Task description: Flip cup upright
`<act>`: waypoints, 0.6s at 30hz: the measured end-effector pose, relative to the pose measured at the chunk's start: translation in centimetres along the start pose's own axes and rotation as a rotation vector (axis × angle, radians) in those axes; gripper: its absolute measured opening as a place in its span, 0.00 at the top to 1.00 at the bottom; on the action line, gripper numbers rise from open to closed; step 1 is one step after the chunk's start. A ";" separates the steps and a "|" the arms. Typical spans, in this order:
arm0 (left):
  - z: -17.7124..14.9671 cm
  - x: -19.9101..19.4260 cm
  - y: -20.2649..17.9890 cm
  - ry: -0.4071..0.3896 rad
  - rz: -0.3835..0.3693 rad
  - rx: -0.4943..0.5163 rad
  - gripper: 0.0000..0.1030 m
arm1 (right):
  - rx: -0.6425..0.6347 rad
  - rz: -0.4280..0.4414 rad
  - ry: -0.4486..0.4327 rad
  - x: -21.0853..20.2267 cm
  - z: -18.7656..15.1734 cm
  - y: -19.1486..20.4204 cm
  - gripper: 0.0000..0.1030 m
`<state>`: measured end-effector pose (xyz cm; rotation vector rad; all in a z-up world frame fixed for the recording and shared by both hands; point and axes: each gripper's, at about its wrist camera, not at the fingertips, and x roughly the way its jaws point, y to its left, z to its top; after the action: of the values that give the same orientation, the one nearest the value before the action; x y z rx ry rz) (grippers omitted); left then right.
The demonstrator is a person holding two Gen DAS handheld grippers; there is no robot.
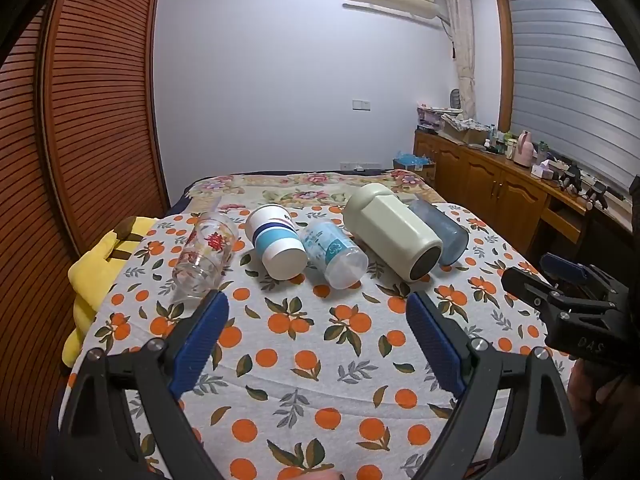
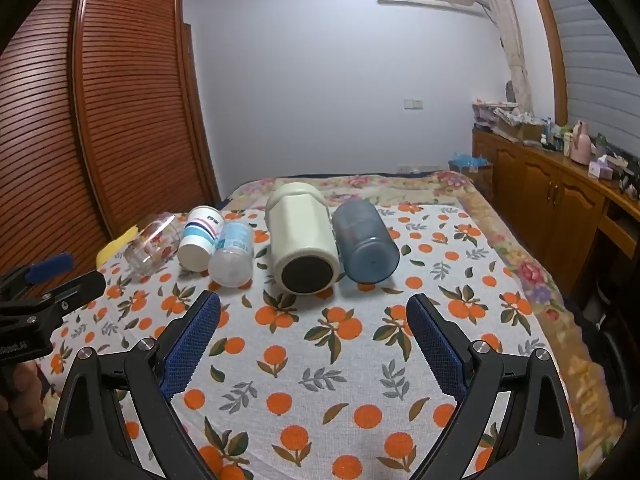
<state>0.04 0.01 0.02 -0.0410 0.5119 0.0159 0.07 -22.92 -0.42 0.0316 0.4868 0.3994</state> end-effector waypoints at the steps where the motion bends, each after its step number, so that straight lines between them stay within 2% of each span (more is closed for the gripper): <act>1: 0.0 0.0 0.0 0.000 0.000 0.001 0.11 | -0.002 0.000 0.000 0.0 0.0 0.0 0.07; 18: 0.0 0.0 0.0 -0.001 -0.001 0.001 0.11 | -0.003 0.000 -0.003 0.0 0.1 0.2 0.07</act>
<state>0.05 0.03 0.00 -0.0404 0.5112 0.0145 0.07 -22.67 -0.30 0.0290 0.4834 0.3996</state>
